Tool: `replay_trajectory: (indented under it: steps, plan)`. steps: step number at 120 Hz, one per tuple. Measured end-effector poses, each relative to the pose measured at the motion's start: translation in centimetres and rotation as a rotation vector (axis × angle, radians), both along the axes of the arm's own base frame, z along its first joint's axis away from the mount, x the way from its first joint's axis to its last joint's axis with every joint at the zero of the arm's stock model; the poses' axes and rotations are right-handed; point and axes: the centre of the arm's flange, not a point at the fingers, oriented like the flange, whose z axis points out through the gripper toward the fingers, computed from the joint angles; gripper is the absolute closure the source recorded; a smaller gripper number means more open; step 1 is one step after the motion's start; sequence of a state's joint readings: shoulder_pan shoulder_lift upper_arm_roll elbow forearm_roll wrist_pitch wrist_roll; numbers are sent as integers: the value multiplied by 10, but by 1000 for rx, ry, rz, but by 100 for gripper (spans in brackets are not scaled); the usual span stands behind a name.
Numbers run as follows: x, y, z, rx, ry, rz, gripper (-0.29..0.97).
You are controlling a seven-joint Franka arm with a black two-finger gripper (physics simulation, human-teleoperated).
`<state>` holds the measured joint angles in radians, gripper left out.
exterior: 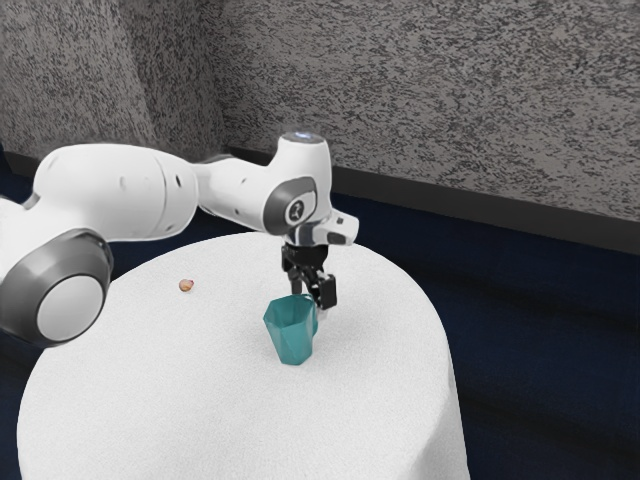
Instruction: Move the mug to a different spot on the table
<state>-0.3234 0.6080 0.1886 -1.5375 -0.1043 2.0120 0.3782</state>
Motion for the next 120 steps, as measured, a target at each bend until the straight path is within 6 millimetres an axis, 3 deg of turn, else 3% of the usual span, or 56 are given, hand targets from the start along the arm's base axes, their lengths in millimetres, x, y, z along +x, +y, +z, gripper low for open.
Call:
replay_trajectory:
  steps: [50, 86, 120]
  plan:
    - [0, 2, -14, 7, 16, 26, 3]
    - [0, -1, -13, 8, 14, 32, 46]
    - [0, 7, -2, 29, 75, 45, 61]
